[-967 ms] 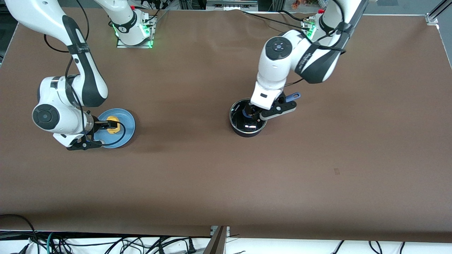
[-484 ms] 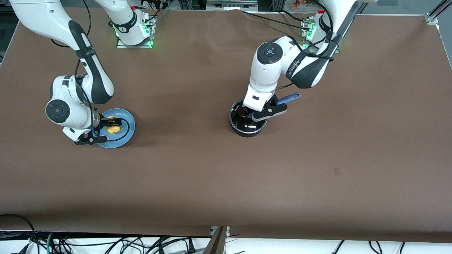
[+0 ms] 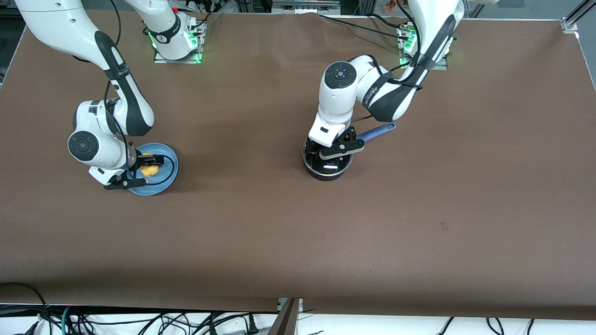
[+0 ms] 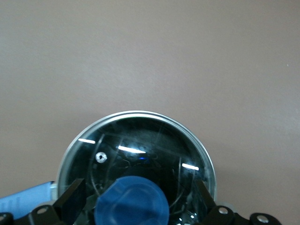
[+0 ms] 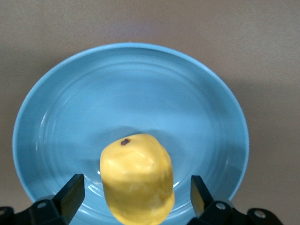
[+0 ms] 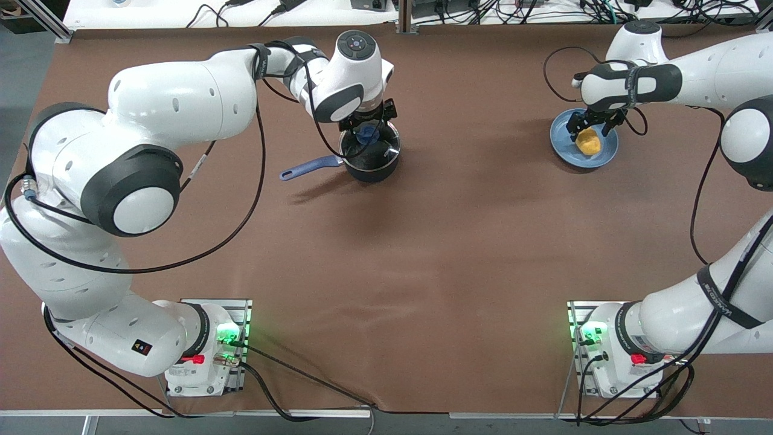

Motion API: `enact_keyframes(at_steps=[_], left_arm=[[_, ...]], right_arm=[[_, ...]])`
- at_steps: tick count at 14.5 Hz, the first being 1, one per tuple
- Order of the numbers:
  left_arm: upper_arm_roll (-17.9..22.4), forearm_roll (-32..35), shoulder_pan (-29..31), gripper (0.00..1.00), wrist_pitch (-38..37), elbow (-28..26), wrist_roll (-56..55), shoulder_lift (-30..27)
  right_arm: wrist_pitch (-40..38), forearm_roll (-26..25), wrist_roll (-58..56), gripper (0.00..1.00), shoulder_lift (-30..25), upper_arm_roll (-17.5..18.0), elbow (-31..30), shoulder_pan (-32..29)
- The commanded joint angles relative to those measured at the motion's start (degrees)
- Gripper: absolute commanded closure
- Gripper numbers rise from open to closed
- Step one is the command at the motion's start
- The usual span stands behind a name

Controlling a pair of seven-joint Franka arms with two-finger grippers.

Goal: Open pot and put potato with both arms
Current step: 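Grasp the lid knob with the left gripper while the right gripper grasps the potato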

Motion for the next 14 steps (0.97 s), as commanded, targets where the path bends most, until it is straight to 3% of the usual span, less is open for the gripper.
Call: enact_keyframes(at_steps=[1,6,14], left_arm=[[0.3,2.0,-0.6,0.0,0.9,0.2,-0.4,0.7],[0.1,4.2,-0.5,0.0,0.9,-1.3,-0.3,0.4],[0.1,4.1,-0.3,0.0,0.8,-2.0,5.0,-0.1]], right_arm=[[1.4,-0.8,-0.6,0.08,-0.2,0.2,-1.1,-0.3],[1.1,-0.8,-1.6,0.5,-0.2,0.1,-0.9,-0.3],[-4.2,-0.6,-2.3,0.54,-0.8,0.2,4.5,-0.3]])
